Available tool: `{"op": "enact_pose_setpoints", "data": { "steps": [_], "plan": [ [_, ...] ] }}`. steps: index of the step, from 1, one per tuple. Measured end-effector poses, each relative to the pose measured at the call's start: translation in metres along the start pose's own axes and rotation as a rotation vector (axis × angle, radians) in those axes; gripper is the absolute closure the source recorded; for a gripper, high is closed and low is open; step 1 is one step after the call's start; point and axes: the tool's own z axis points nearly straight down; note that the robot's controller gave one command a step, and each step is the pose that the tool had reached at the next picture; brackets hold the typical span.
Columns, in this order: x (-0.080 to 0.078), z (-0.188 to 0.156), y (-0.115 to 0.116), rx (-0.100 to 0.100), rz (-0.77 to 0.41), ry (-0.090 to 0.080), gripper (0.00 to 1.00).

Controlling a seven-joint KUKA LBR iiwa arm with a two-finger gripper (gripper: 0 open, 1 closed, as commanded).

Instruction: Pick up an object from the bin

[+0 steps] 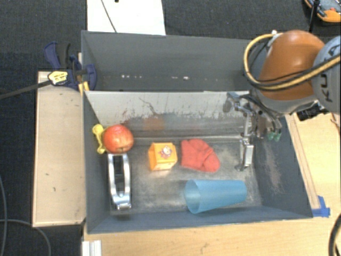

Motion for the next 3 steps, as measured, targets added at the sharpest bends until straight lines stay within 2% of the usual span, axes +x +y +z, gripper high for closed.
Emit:
{"op": "enact_pose_setpoints", "data": {
  "steps": [1,2,3],
  "plan": [
    [-0.001,-0.005,0.000,0.001,-0.001,-0.008,0.00],
    [0.014,0.026,0.025,0.000,0.066,-0.010,0.00],
    [0.027,0.051,0.063,-0.001,0.102,-0.006,0.00]
  ]
}}
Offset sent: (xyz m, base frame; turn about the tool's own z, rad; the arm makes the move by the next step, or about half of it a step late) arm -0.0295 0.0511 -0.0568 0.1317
